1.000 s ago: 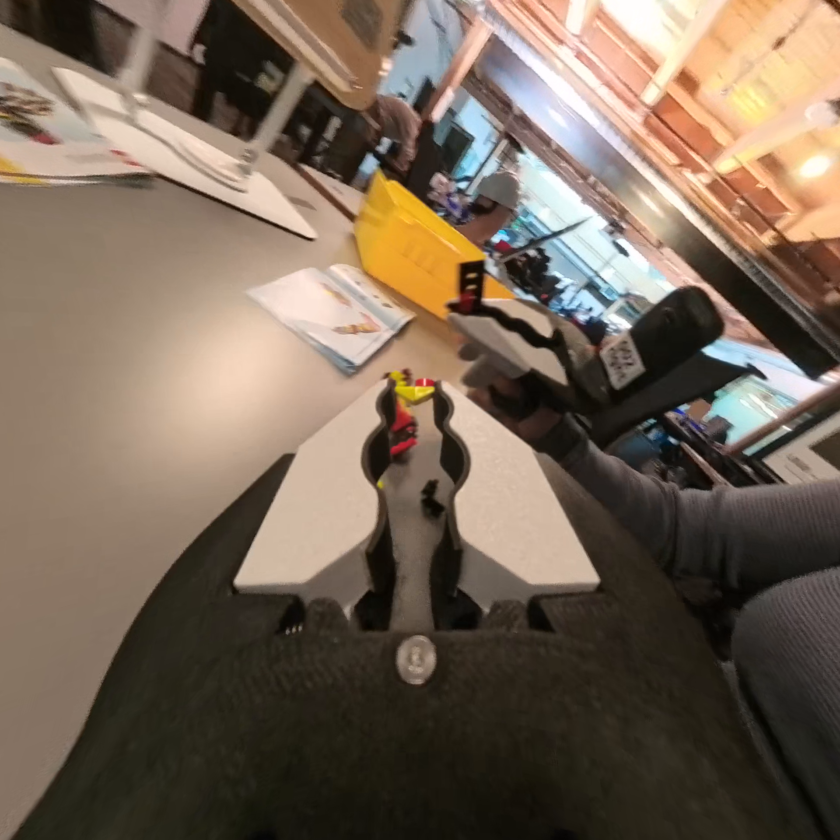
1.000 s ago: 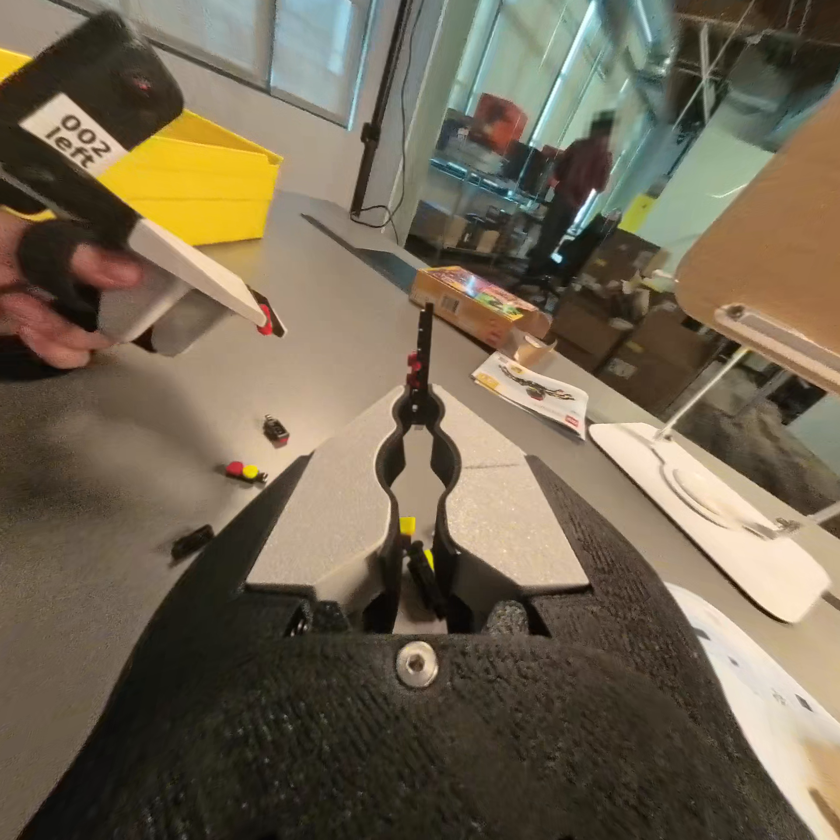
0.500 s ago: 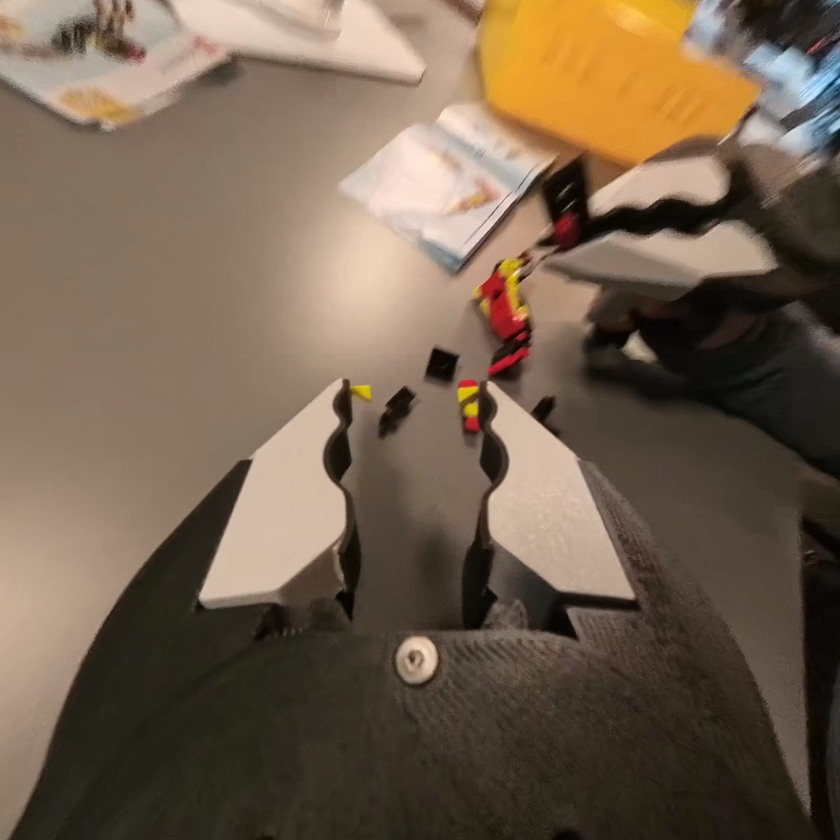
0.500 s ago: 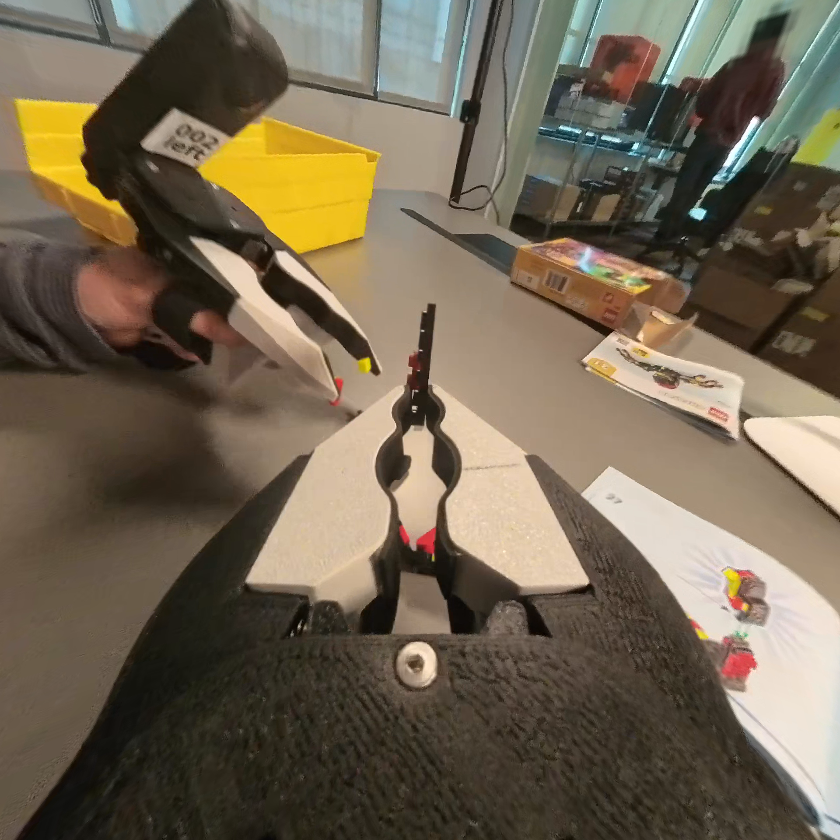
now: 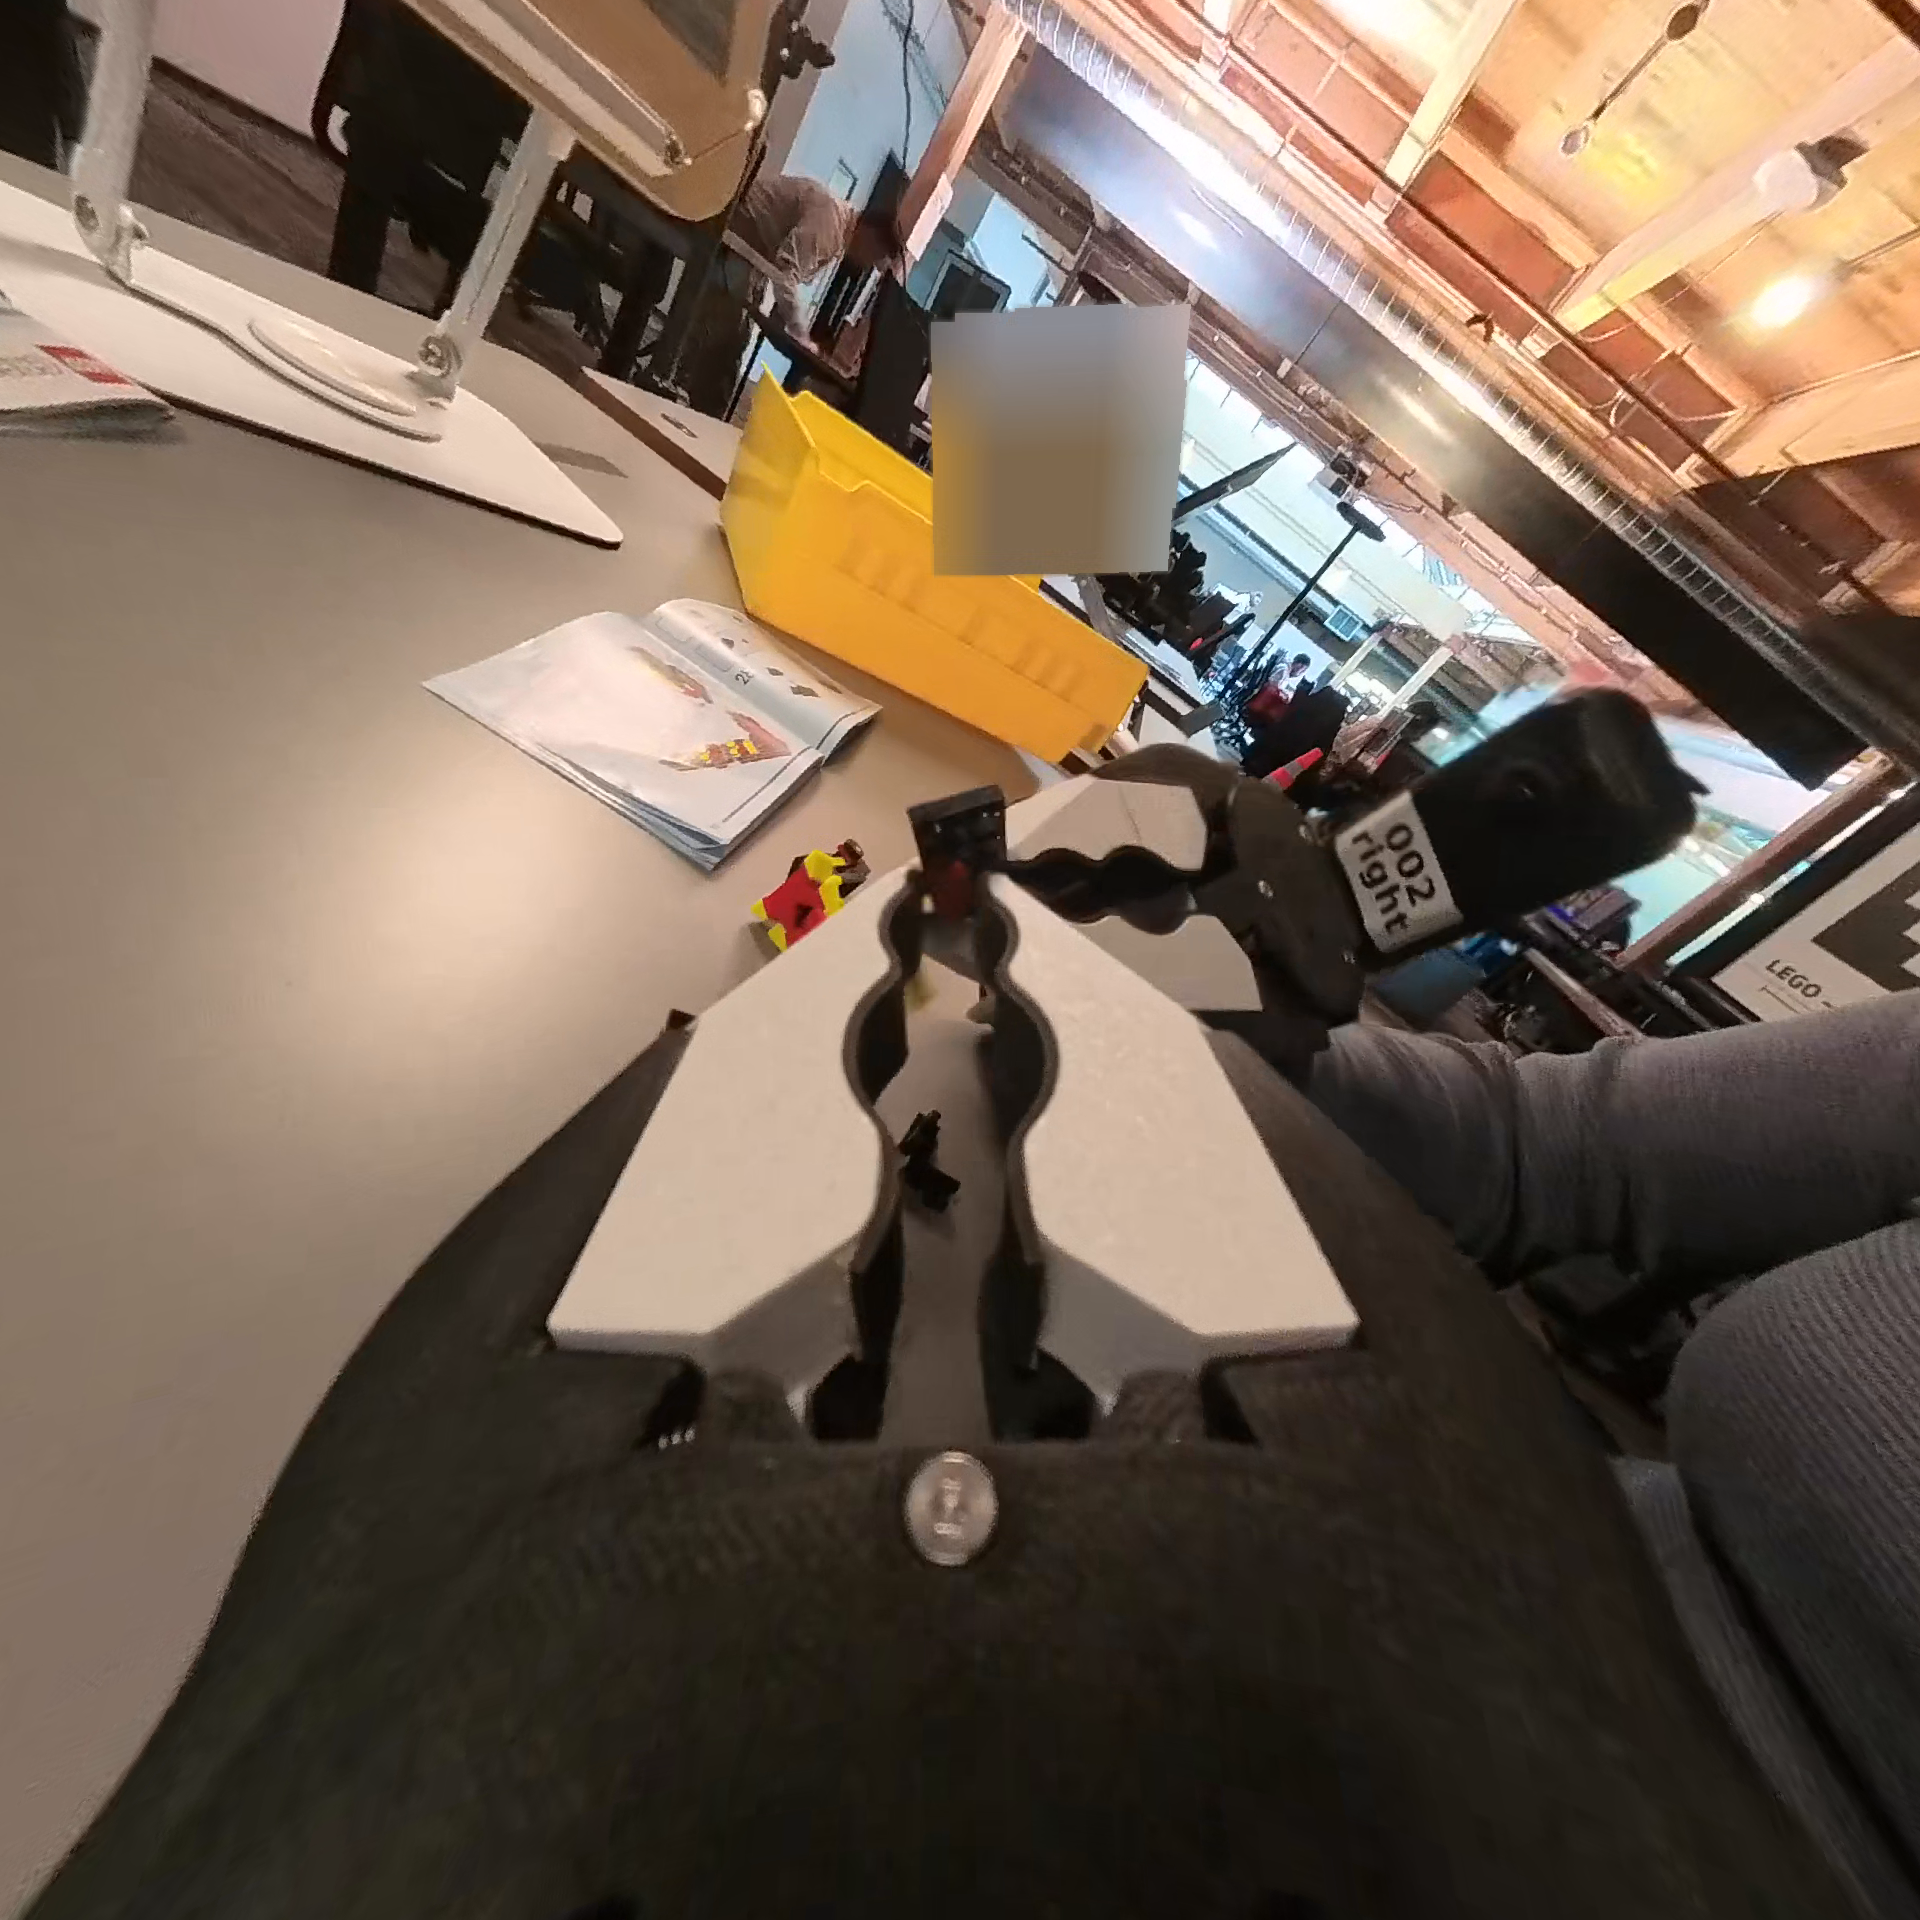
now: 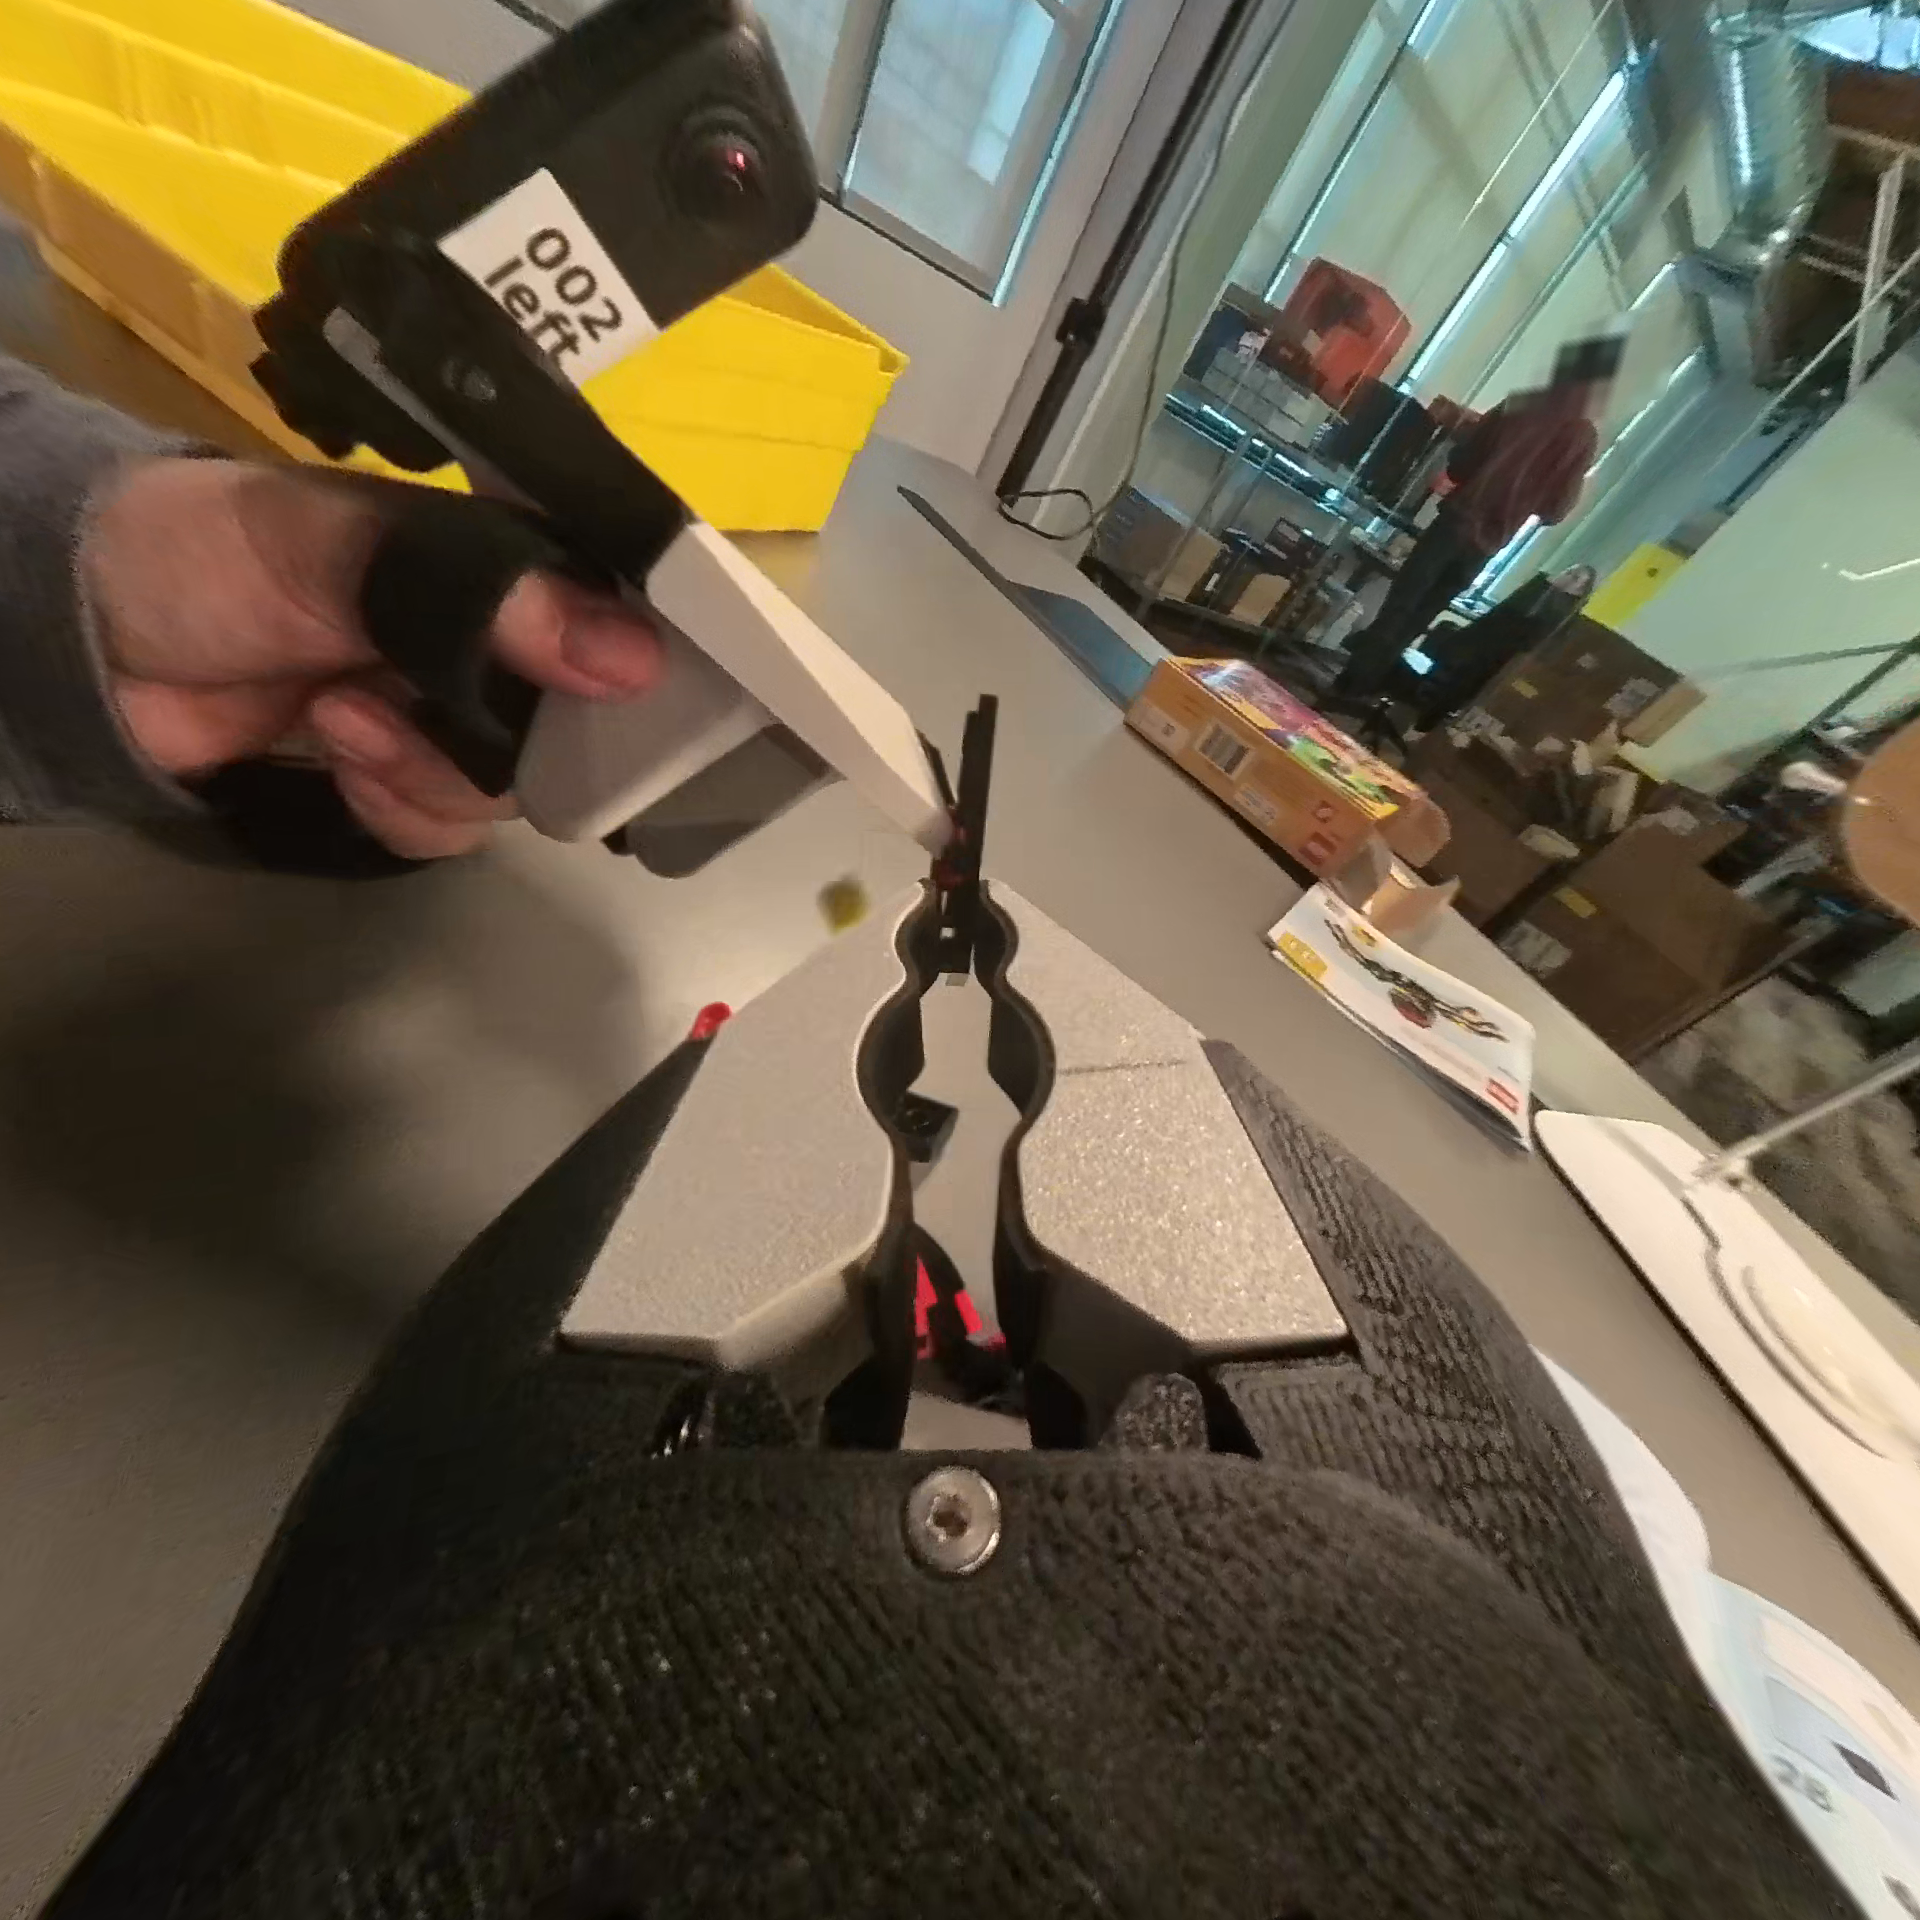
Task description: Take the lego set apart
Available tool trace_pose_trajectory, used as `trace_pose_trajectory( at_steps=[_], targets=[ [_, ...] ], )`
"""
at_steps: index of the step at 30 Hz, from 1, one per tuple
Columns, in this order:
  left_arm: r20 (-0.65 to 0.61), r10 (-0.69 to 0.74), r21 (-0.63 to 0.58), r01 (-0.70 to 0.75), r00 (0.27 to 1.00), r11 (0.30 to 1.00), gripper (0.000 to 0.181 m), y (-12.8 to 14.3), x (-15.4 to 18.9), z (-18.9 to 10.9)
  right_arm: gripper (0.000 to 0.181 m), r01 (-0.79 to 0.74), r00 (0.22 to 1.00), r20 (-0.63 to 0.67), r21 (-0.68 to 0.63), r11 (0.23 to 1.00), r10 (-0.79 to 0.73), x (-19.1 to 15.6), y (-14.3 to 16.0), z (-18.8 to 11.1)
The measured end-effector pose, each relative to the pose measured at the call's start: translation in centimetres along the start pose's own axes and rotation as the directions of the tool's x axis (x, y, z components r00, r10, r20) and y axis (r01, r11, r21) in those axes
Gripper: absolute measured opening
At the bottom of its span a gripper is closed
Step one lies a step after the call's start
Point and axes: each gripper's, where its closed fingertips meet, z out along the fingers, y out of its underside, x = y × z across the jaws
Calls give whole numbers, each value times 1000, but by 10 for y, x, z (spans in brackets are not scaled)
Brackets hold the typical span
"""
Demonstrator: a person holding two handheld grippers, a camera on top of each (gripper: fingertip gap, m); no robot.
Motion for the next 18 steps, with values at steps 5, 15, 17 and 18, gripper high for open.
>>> trace_pose_trajectory(
  at_steps=[5,15,17,18],
  targets=[
    [30,-1,-8,2,1000,1000,6,1,-4,-1,3,37,998,-48,-42,998,-38,2,3,3],
    [111,19,-61,-12,994,998,6,4,-14,-2,2,105,985,-123,-129,986,-121,6,12,8],
    [121,33,-75,-24,992,997,6,5,-15,-3,3,96,986,-123,-132,987,-113,6,12,9],
    [126,41,-83,-30,991,996,6,5,-15,-3,3,93,986,-123,-133,987,-109,6,13,9]
  ],
)
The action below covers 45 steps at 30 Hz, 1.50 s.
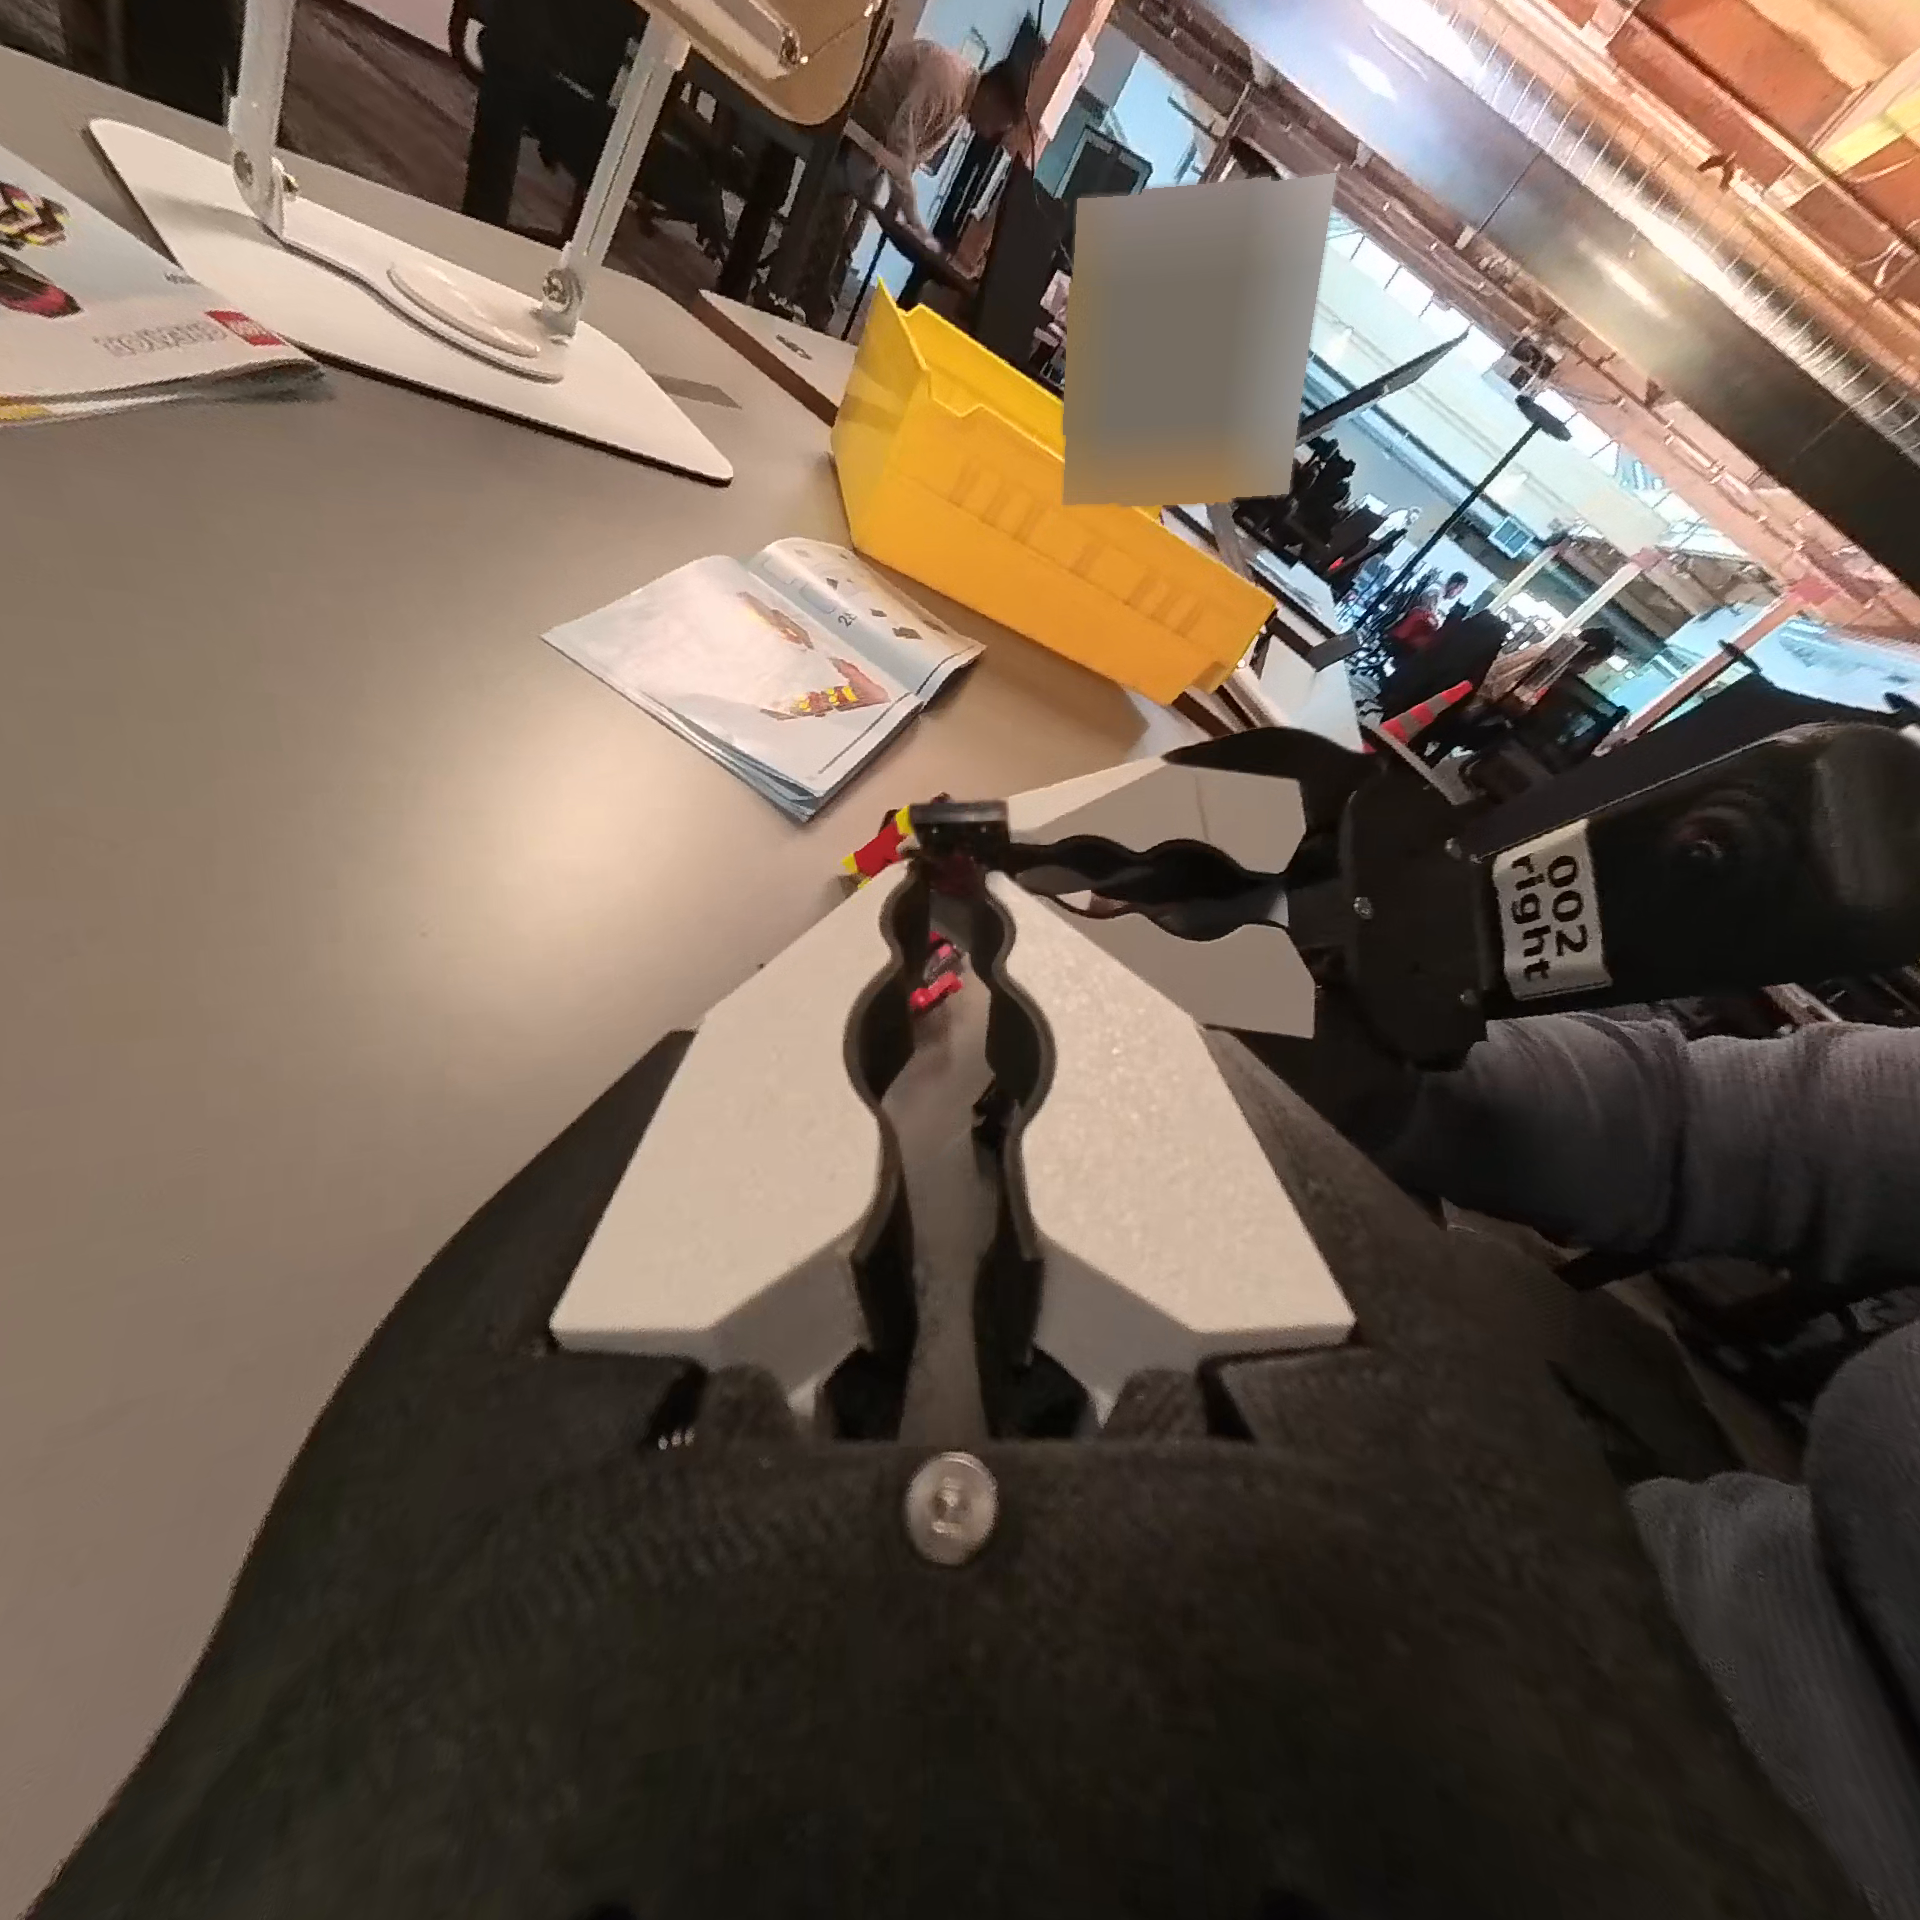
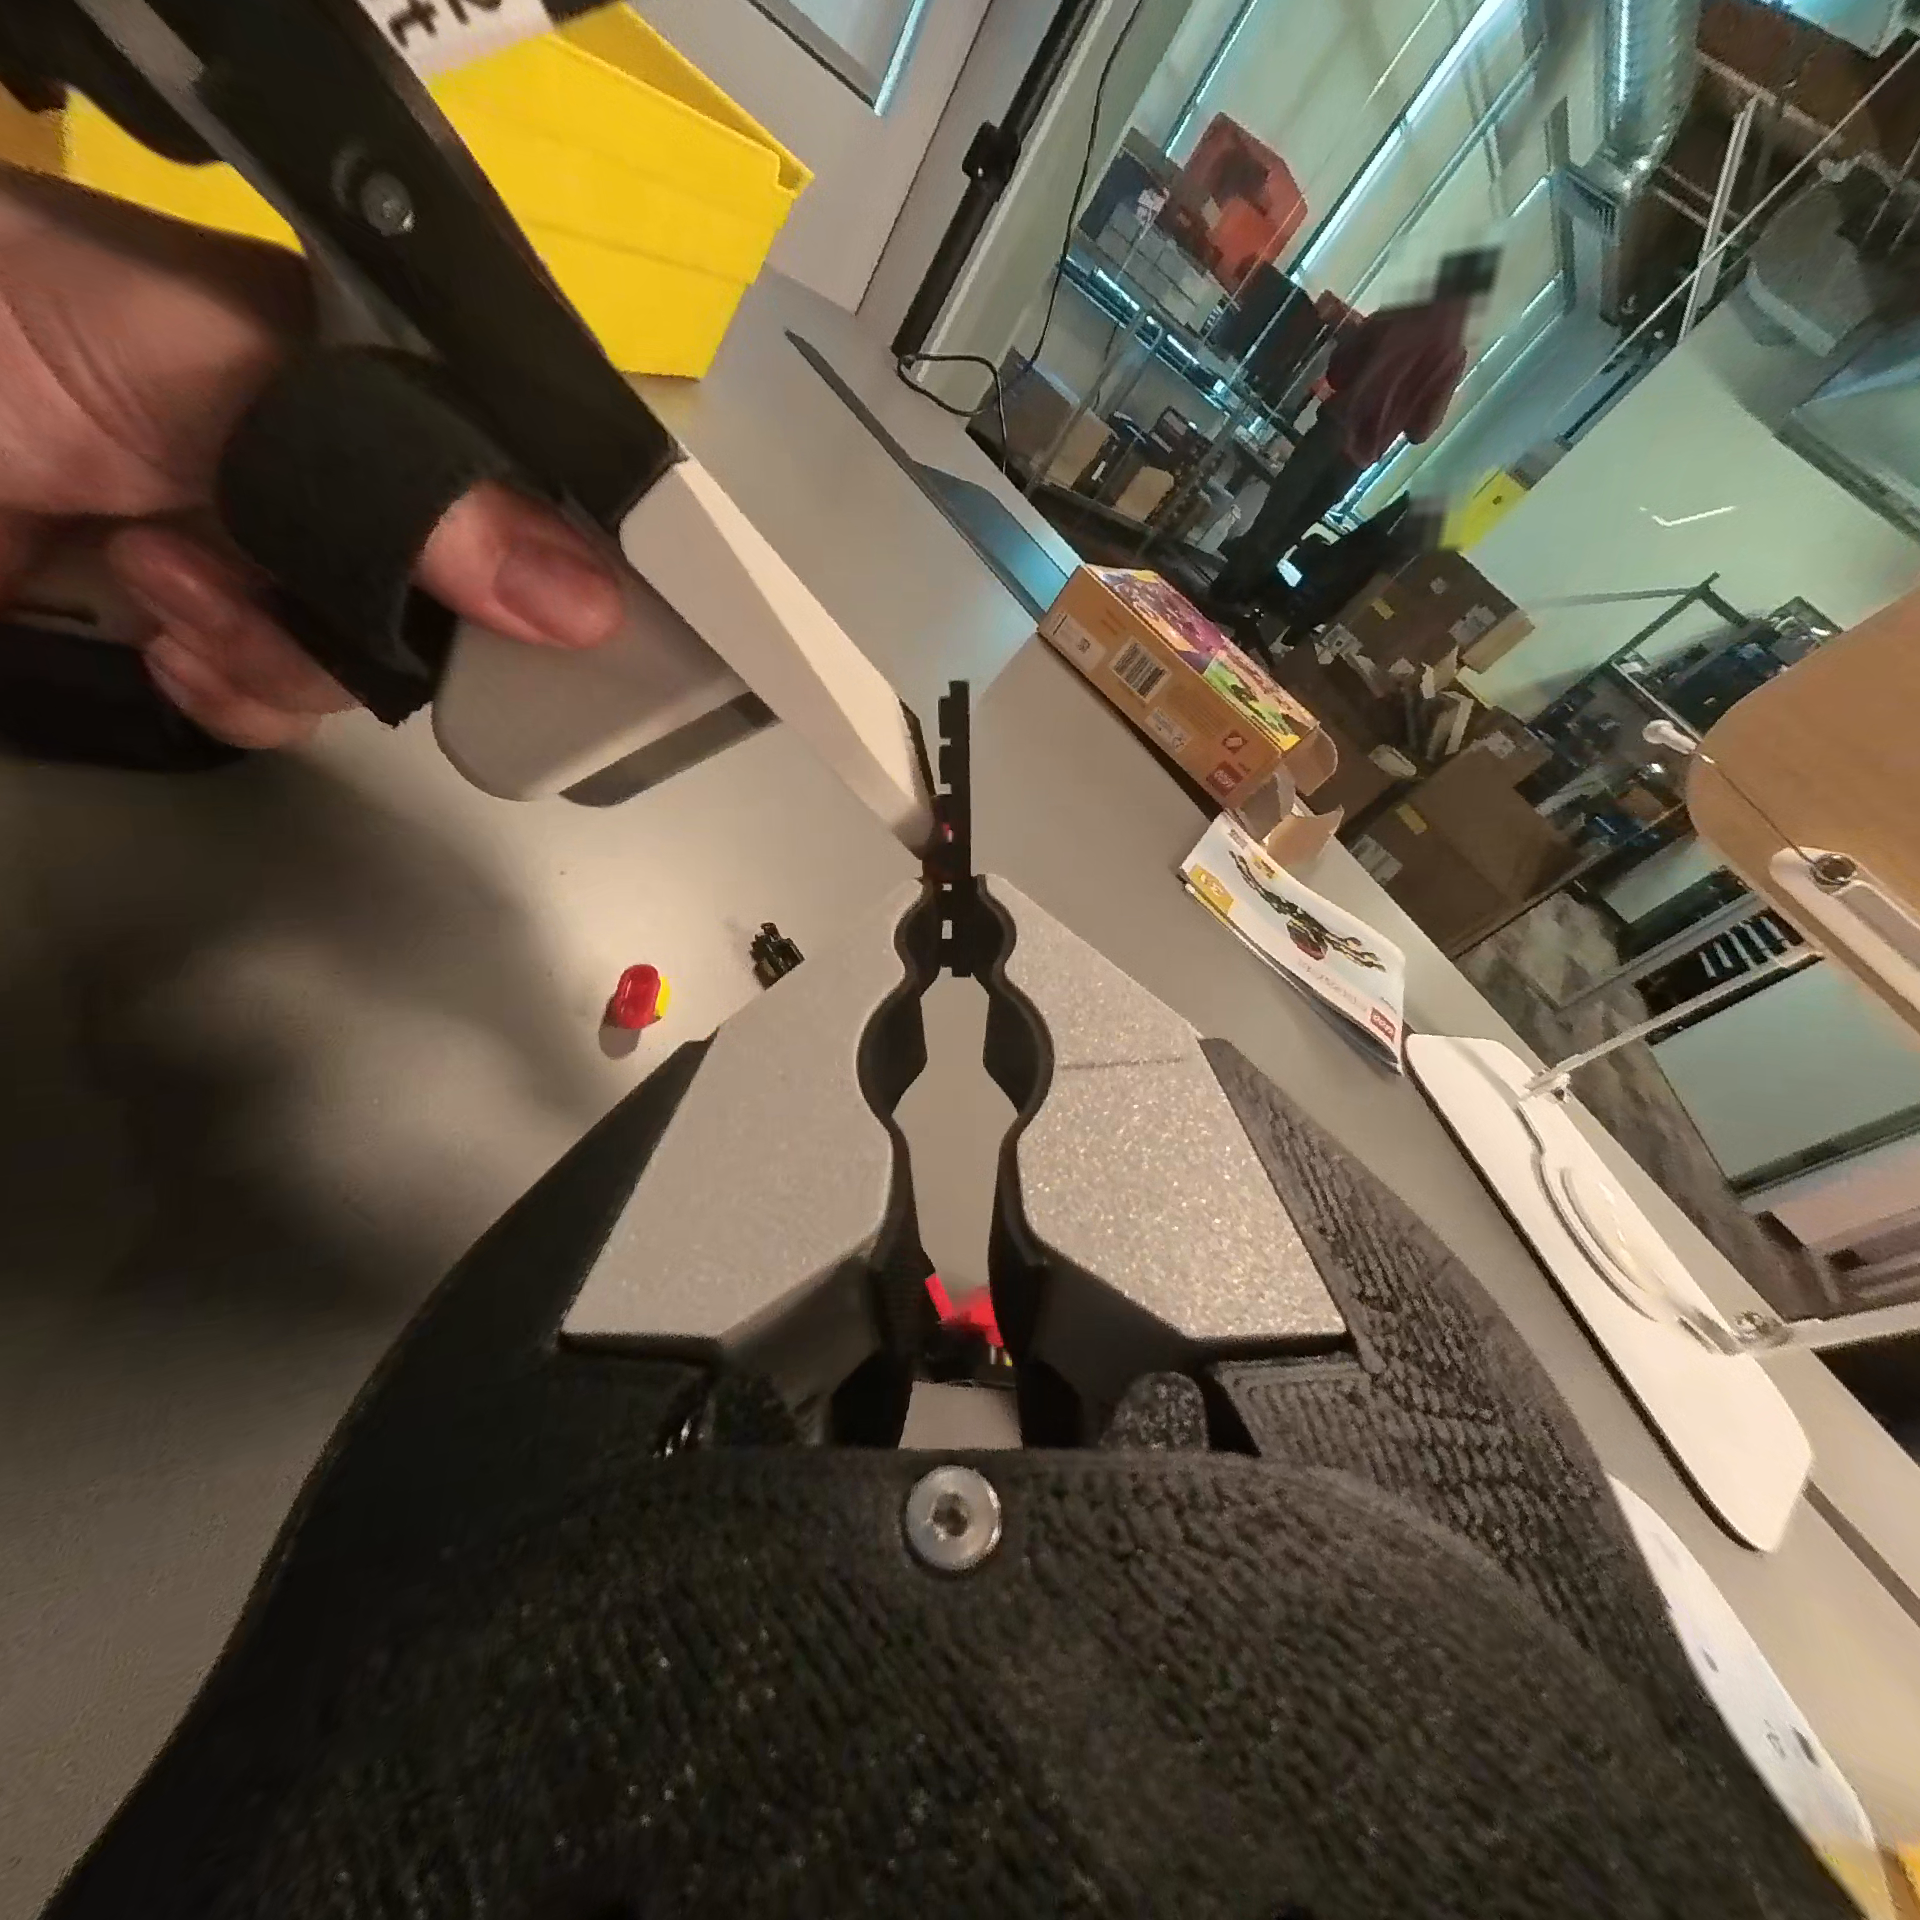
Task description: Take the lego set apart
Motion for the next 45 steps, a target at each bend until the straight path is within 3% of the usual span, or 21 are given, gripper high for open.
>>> trace_pose_trajectory(
  at_steps=[3,5,6,11,15,17,19,23,26,29,31,40,45],
  targets=[
    [100,73,-57,-67,992,996,0,9,-14,-5,2,-88,981,-173,-16,996,84,42,10,-6],
    [117,59,-25,-57,991,998,0,3,-21,-17,2,-290,941,-176,20,957,289,69,26,-16],
    [134,50,-19,-48,990,999,0,1,-26,-21,2,-323,932,-166,20,946,321,73,32,-18],
    [25,95,35,-95,995,995,0,-5,-6,-10,2,-378,926,19,63,924,378,48,11,-13],
    [-49,160,106,-154,986,982,15,-13,17,-3,3,-418,902,150,63,906,406,25,1,-10],
    [27,297,85,-298,955,951,17,-13,15,-3,3,-414,900,175,57,908,399,21,-1,-10],
    [116,470,53,-478,875,877,21,-14,15,-5,3,-389,909,184,51,920,374,18,0,-10],
    [230,752,-86,-757,618,648,19,-8,16,-5,3,-296,930,229,9,955,286,4,3,-8],
    [203,849,-202,-828,487,523,19,7,12,2,3,-247,936,256,-19,969,243,-6,5,-7],
    [202,890,-262,-852,410,452,17,13,7,4,3,-226,936,267,-52,973,231,-10,9,-8],
    [215,901,-283,-859,376,426,5,11,4,3,3,-226,930,280,-76,971,239,-12,12,-8],
    [143,894,-368,-816,425,447,3,26,-9,-2,2,-240,943,203,-142,960,265,2,27,-6],
    [173,782,-399,-683,599,612,2,28,-30,-19,3,-260,940,181,-168,951,289,23,42,-14]
  ],
)
